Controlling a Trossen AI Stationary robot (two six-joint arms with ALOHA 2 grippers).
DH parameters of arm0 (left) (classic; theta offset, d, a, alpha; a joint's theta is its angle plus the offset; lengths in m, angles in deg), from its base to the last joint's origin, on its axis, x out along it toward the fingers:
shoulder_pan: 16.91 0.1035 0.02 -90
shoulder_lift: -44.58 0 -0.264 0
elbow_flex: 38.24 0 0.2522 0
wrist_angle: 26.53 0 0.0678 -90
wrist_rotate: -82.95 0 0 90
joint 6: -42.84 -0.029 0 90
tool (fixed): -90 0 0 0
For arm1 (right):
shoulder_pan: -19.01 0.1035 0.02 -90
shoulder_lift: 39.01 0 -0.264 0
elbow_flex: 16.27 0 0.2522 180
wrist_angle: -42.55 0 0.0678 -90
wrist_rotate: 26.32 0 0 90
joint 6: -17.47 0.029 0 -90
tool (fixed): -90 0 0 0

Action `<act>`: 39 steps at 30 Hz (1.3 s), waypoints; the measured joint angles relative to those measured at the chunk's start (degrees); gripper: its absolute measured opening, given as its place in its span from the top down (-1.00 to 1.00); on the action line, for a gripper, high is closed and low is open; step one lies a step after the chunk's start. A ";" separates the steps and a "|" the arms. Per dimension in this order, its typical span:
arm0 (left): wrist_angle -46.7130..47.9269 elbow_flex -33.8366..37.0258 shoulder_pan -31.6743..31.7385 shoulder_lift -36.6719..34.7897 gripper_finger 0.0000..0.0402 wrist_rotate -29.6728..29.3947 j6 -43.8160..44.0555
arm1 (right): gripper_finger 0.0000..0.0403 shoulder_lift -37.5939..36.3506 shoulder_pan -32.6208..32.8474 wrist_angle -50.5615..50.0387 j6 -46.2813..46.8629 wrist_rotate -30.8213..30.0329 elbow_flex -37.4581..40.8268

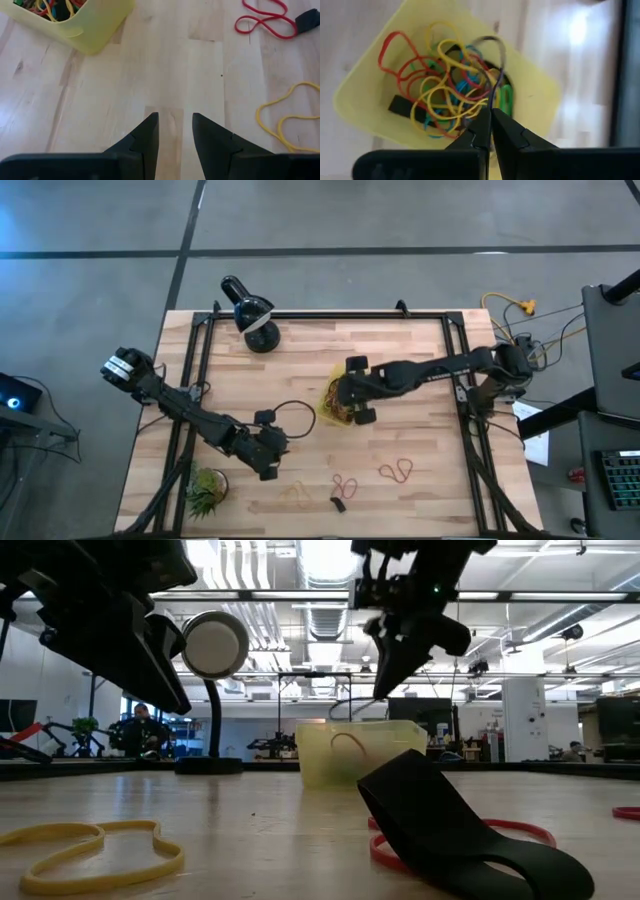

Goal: Pick and place rubber bands into bin
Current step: Put the blue rubber band into the yellow bin, then put the yellow rubber band into the yellow bin

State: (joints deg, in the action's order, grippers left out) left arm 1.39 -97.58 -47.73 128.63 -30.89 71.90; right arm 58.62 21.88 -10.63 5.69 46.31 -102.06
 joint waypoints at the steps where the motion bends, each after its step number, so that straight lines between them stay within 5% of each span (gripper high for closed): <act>1: -0.03 0.00 0.02 0.00 0.49 0.00 -0.01 | 0.96 0.00 -0.77 -0.04 0.03 1.86 0.35; 6: -0.01 0.00 0.02 0.00 0.49 0.00 -0.02 | 0.84 0.04 -2.90 0.45 0.17 7.98 1.79; 12: -0.12 -0.02 0.02 -0.04 0.49 0.31 0.00 | 0.51 0.04 -2.93 1.44 0.45 8.55 2.02; 19: -3.91 0.24 -0.16 -0.09 0.49 7.82 -0.44 | 0.28 0.04 -1.11 0.39 4.15 8.69 2.04; 28: -14.65 0.40 -2.00 3.08 0.49 15.84 -5.58 | 0.30 0.02 7.86 0.55 5.38 9.04 2.26; 39: -16.63 -0.91 -3.44 10.48 0.49 16.71 -1.18 | 0.41 -0.02 16.42 0.73 18.53 8.38 6.40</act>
State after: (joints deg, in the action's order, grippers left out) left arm -15.24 -98.48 -51.17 139.11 -14.17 70.72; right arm 58.60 38.30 -9.91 24.21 54.69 -95.66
